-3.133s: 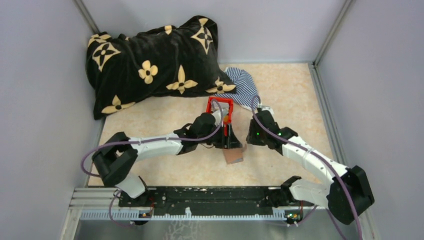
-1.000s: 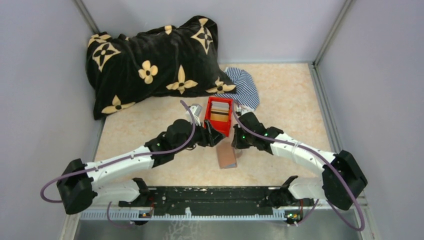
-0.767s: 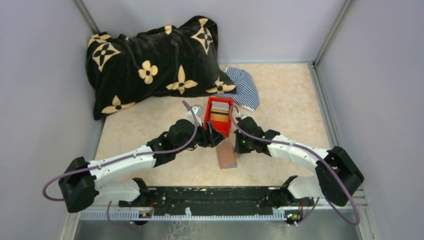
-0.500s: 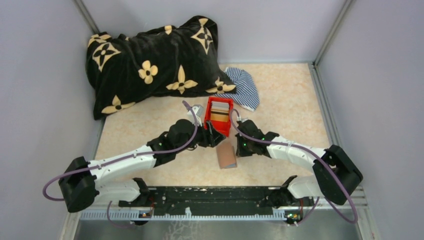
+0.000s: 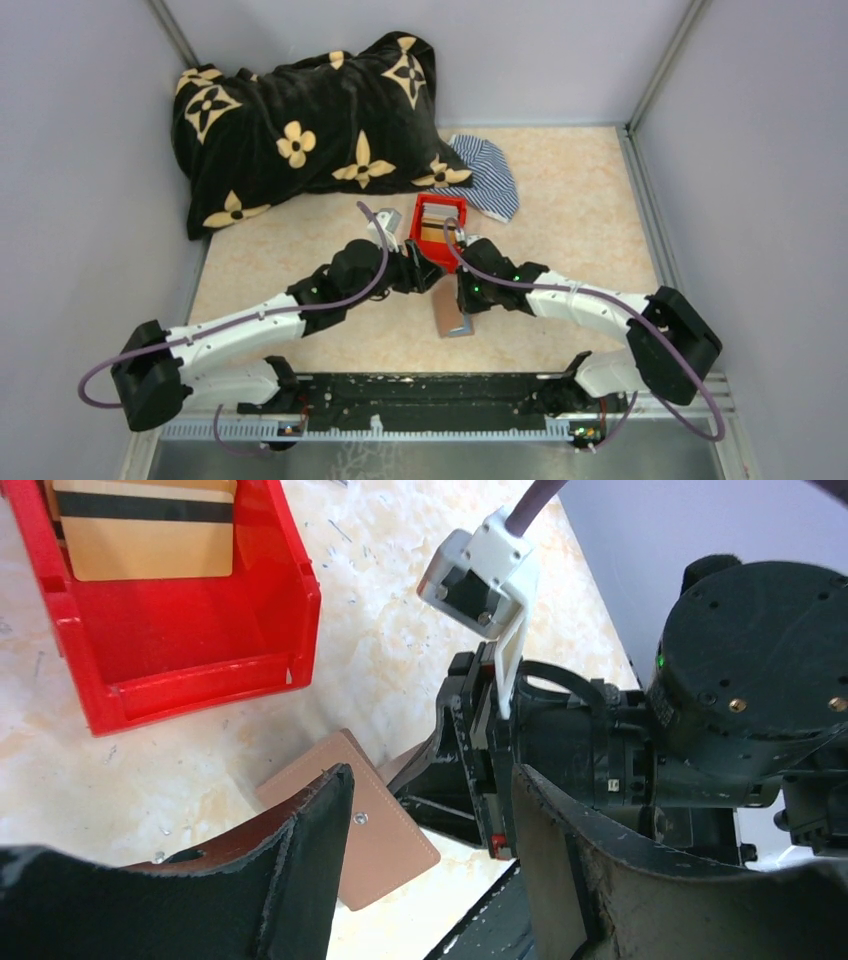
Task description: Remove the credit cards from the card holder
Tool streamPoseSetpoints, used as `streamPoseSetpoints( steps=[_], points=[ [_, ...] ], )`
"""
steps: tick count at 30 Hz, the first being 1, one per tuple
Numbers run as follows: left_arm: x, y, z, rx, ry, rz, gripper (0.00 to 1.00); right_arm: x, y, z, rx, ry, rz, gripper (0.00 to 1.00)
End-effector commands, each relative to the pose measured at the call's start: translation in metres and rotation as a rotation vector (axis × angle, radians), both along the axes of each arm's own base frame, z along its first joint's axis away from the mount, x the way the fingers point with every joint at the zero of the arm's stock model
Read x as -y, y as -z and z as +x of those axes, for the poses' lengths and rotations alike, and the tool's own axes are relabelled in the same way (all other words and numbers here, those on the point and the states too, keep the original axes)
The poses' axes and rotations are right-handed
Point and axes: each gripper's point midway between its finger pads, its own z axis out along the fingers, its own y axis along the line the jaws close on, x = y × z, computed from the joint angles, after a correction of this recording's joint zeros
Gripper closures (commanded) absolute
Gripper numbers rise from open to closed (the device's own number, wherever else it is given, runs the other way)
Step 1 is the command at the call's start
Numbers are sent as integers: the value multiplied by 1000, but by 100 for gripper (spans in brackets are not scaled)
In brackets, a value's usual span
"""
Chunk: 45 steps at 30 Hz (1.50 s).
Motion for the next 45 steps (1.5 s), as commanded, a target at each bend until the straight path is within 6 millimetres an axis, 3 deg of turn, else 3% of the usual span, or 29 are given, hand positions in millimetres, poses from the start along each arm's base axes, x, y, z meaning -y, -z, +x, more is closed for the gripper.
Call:
streamPoseSetpoints(
  steps=[1,6,12,18,24,25,29,33,36,38,40,42,45],
  points=[
    [-13,-7,0,30,-43,-6,35,-32,-30,6,58,-43,78,100],
    [-20,-16,2,52,-69,-15,36,-49,-42,3,74,-86,109,100],
    [-25,-17,4,54,-93,-5,36,-69,-25,-5,41,-140,92,100],
    [-46,-17,6,48,-180,2,36,-94,-12,-17,-6,-221,108,100],
    [-56,-15,7,40,-222,19,3,-98,5,-25,-47,-254,99,100],
    [-55,-14,7,36,-221,19,1,-97,7,-25,-49,-253,92,100],
    [-52,-10,6,17,-209,18,1,-91,6,-20,-19,-228,72,100],
    [-37,-20,3,31,-149,-21,1,-92,14,-23,-39,-236,74,100],
    [-6,-37,-19,78,49,-125,1,-99,16,-31,-75,-249,133,100],
    [3,-42,-32,87,109,-183,0,-101,13,-33,-86,-246,171,100],
    [-3,-37,-31,50,57,-201,3,-101,8,-31,-77,-236,195,100],
    [-24,-15,-18,-10,-90,-122,5,-98,1,-28,-55,-222,198,100],
    [-54,-12,-5,-16,-240,-59,3,-93,-8,-24,-24,-196,198,100]
  ],
)
